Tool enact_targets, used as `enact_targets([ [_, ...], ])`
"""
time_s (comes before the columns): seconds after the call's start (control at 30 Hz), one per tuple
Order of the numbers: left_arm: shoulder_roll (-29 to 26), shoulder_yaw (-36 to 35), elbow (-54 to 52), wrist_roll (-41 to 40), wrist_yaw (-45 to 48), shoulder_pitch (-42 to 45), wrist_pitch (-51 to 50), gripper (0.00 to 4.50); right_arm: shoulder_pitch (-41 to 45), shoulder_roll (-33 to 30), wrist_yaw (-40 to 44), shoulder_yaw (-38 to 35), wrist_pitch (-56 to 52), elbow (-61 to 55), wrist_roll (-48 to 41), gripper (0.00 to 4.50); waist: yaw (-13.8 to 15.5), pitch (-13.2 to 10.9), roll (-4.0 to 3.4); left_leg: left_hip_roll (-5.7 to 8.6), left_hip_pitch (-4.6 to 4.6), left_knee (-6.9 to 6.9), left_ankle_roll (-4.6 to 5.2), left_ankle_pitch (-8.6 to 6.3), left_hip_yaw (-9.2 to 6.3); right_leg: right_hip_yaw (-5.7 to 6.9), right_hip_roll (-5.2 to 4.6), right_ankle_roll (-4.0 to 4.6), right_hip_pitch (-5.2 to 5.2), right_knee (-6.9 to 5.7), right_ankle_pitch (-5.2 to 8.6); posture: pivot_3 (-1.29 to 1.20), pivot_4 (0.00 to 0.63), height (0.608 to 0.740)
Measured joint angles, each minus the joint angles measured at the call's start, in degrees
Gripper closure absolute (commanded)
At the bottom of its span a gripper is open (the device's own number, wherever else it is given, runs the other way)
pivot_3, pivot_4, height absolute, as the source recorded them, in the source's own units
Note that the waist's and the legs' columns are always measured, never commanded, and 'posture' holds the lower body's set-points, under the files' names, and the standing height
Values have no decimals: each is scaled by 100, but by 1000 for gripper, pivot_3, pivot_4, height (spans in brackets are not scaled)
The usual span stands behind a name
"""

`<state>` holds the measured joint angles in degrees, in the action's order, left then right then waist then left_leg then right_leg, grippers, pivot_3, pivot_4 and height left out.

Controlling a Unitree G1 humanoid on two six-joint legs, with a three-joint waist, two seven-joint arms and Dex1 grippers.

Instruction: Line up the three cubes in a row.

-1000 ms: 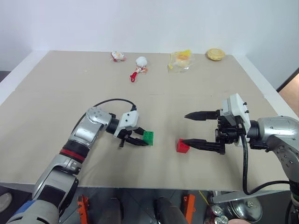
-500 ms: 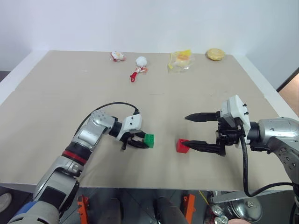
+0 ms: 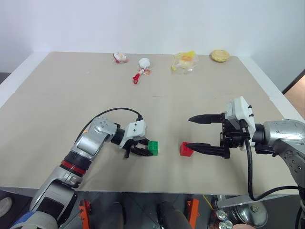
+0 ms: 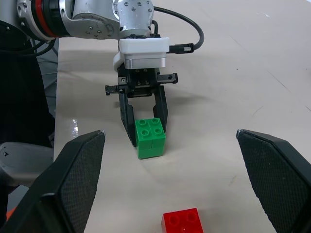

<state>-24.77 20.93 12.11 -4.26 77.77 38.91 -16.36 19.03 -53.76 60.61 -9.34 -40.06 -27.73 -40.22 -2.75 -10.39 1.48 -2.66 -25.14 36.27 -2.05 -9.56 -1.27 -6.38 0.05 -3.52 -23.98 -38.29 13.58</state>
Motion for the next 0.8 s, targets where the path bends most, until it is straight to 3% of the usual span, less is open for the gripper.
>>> enact_targets([
  [0.27, 2, 66, -1, -11, -111, 4, -33, 3210, -1, 0, -1, 0, 0, 0, -3, 0, 0, 0, 0, 0, 1, 2, 0, 0, 0, 0, -1, 0, 2, 0, 0, 0, 150, 740],
  [0.3, 0, 71, -3, -18, -107, 4, -40, 2410, -2, 0, 0, 0, 0, 0, -3, 0, 0, 0, 0, 0, 1, 2, 0, 0, 0, 0, -1, 0, 2, 0, 0, 0, 150, 740],
  [0.53, -58, 143, -53, -87, -6, 2, -141, 198, 0, 0, 10, 0, -1, 9, -4, 0, 0, 0, 0, 0, 0, 2, 0, 0, 0, 0, -1, 0, 1, 0, 0, 0, 150, 740],
  [0.63, -52, 7, -215, -335, -71, 2, -327, 42, 3, 0, 30, 0, -3, 36, -14, 0, 0, 0, 0, 0, 0, 2, 0, 0, 0, 0, -1, 0, 1, 0, 0, 0, 150, 740],
  [0.8, -344, -911, -957, -1191, -269, 7, -1109, 42, 51, 0, 96, -5, -31, 92, -172, 0, -11, -1, 0, -7, 2, -2, 0, 0, 0, 0, 5, 1, -3, 0, 0, 0, 150, 740],
])
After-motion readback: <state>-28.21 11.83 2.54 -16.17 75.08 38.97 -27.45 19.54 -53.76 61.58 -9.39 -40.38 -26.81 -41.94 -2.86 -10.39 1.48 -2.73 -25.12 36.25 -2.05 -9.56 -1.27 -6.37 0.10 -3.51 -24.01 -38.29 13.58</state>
